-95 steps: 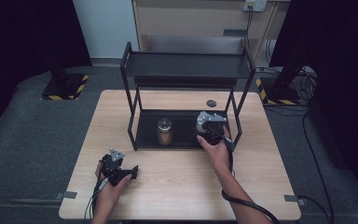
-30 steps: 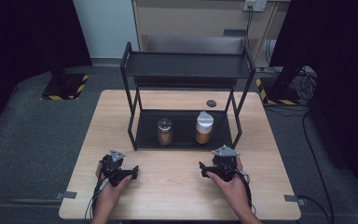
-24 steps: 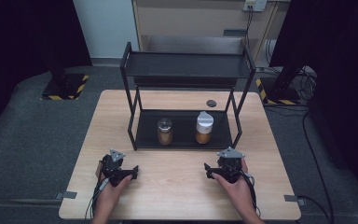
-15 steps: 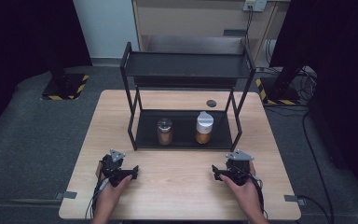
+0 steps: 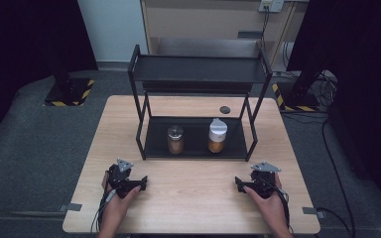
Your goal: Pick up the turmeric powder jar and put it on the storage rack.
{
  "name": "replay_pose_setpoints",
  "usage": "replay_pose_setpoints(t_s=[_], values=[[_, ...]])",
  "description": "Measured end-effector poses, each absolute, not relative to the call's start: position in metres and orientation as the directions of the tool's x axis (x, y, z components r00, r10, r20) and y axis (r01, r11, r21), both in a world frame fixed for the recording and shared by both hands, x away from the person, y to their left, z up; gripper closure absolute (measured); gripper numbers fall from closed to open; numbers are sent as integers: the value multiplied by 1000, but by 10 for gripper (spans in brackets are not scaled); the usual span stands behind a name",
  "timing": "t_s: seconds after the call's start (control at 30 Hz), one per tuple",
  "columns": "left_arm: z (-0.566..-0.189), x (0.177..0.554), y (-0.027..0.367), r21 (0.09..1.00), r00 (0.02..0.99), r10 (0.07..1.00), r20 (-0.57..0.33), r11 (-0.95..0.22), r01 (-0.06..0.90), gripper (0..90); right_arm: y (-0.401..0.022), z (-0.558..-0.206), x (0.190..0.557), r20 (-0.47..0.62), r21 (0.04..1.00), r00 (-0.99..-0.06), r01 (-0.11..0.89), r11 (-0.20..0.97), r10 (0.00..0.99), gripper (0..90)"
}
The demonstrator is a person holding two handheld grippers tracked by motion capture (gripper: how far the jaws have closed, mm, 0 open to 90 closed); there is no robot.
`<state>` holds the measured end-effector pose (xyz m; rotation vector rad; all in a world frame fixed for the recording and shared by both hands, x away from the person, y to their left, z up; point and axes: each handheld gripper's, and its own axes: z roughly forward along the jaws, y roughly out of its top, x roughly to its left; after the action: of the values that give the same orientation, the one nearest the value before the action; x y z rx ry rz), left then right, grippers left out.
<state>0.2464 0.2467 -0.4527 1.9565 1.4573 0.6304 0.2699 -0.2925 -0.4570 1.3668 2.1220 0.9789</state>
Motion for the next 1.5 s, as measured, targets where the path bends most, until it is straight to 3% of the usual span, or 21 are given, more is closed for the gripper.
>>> replay_pose_setpoints(t_s=[1.5], values=[[-453,246,247,715,279,960,15,-206,668,0,-295,-459,273,5,732,-404,624,272,915,42]])
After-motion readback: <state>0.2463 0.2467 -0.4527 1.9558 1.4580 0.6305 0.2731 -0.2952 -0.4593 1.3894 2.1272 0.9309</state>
